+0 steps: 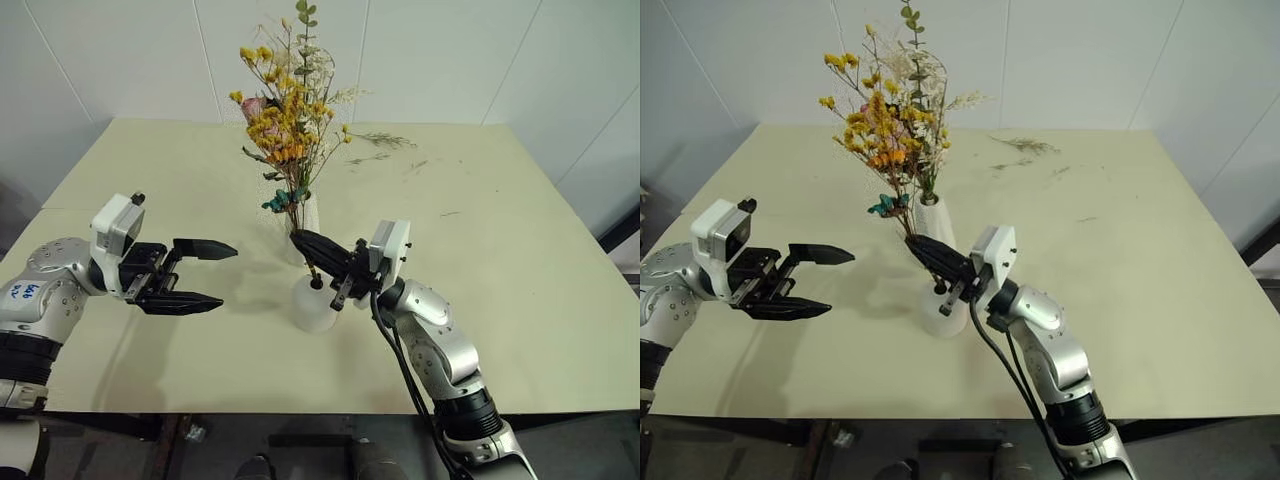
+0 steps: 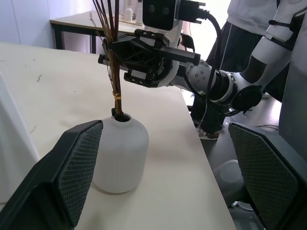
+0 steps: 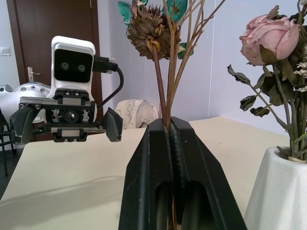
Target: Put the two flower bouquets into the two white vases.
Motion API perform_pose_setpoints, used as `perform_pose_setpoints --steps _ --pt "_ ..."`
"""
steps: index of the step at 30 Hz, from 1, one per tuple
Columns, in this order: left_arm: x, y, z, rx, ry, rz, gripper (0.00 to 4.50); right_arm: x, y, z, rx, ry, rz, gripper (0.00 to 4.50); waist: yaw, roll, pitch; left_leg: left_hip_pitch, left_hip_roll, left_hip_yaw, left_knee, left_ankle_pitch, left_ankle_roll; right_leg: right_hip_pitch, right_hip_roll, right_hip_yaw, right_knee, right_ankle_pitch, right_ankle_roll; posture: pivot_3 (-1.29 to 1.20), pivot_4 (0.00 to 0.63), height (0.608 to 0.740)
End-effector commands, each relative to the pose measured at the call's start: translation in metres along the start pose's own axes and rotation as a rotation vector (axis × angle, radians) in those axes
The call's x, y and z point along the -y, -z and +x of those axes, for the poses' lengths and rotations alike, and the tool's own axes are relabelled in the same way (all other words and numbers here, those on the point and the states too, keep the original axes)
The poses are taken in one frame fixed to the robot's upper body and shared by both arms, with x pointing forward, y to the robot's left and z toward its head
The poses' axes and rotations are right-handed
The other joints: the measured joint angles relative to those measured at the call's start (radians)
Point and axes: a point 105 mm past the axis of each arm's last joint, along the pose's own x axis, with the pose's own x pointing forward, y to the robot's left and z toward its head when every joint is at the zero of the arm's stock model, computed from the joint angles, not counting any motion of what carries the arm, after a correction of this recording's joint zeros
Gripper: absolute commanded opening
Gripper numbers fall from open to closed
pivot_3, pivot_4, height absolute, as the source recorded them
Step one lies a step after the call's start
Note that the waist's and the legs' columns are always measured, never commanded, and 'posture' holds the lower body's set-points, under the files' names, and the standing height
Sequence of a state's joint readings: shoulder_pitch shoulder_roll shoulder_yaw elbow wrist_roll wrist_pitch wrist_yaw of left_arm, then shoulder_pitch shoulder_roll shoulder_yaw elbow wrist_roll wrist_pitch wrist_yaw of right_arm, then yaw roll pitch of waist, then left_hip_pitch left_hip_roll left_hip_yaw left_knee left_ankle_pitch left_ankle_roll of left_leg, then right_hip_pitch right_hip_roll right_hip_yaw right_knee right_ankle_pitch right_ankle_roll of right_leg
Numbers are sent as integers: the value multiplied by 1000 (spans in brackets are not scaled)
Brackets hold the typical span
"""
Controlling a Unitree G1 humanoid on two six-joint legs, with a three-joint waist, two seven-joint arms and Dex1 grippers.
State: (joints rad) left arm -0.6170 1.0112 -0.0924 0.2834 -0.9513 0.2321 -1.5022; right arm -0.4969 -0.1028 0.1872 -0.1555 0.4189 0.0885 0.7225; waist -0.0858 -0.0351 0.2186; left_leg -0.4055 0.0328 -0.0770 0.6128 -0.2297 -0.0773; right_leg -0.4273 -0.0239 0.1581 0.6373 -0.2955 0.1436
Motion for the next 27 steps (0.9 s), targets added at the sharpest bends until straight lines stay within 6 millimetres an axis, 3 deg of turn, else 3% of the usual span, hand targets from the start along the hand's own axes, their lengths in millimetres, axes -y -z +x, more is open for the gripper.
perform_pose_setpoints --steps 1,15,27 --pt "10 -10 -2 4 107 44 4500 -3 -8 1 20 -18 -15 34 -1 0 0 0 0 0 0 0 0 0 0 0 0 0 0 0 150 740" --pt "9 -9 -1 3 105 46 4500 -3 -28 11 62 -24 -37 34 -1 0 0 0 0 0 0 0 0 0 0 0 0 0 0 0 150 740" --pt "8 -9 0 3 105 50 4500 3 -5 3 16 17 -20 34 -1 0 0 0 0 0 0 0 0 0 0 0 0 0 0 0 150 740"
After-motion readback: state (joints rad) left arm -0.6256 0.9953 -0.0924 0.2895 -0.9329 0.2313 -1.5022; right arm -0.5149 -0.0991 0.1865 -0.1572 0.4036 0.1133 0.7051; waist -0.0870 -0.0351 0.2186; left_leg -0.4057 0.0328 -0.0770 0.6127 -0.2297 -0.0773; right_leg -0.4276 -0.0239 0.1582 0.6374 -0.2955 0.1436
